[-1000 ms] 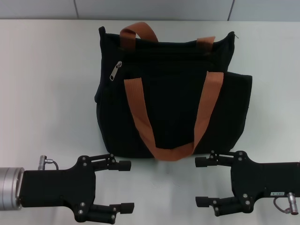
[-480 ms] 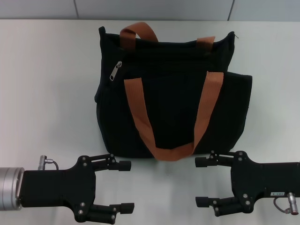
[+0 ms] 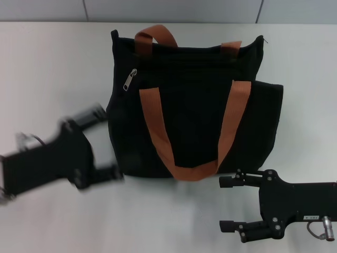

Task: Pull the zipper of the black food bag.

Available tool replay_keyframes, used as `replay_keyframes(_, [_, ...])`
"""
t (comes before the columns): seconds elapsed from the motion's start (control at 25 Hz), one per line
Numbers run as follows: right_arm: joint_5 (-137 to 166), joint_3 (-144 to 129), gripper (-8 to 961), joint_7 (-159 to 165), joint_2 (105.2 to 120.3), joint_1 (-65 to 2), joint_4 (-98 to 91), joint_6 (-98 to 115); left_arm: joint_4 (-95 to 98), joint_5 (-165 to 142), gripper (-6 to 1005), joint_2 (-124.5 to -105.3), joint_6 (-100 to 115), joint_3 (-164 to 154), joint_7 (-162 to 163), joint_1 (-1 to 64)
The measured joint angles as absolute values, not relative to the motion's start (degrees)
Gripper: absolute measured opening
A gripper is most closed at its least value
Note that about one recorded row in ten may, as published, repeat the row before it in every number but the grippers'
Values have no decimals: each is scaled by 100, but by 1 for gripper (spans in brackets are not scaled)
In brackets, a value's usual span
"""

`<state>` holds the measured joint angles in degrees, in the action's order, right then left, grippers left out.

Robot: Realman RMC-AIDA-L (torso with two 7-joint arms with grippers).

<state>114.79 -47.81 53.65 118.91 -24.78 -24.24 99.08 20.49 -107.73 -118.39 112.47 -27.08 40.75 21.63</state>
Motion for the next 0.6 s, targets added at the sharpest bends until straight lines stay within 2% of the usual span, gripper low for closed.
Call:
replay_keyframes(0.36, [11478, -4716, 813, 5370, 11882, -2458, -2444, 9904, 1870, -10489, 764, -11768, 10783, -1348, 4046, 2194])
replay_keyframes(0.4, [11478, -4710, 812, 5370, 11881, -2458, -2446, 9903, 1918, -10570, 762, -11637, 10278, -1577, 4148, 2328])
replay_keyframes(0.6, [11479, -4702, 810, 5370, 11865, -2460, -2454, 9904, 1927, -10592, 753, -11544, 9993, -1824, 4269, 2410])
